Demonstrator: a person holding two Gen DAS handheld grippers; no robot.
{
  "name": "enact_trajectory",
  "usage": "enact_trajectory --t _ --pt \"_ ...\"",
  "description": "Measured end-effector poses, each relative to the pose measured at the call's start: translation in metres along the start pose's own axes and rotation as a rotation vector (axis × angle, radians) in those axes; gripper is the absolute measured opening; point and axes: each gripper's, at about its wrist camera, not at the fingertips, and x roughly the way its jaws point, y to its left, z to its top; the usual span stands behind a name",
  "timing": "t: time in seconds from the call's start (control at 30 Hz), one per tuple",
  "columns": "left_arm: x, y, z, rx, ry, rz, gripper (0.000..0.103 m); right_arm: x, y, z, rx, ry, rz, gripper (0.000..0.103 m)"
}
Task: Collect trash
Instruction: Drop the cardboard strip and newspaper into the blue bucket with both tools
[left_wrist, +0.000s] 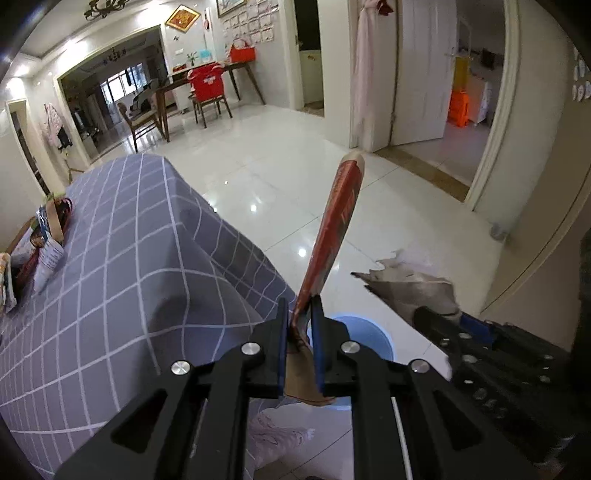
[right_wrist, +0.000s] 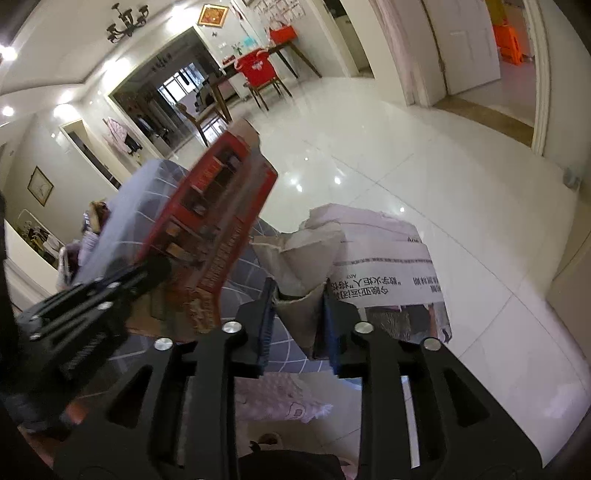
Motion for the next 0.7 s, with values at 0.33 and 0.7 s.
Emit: enact_trajectory --t 0.33,0.7 --pt "0.037 -0.014 -0.009 0.016 0.074 0.006 0.012 0.025 -0.033 -0.004 0.057 0.056 -0.046 0.058" --pt "0.047 -0.039 -0.007 0.052 0.100 -0.035 0.012 -0.015 -0.031 0.007 0.079 -0.043 -0.052 0.064"
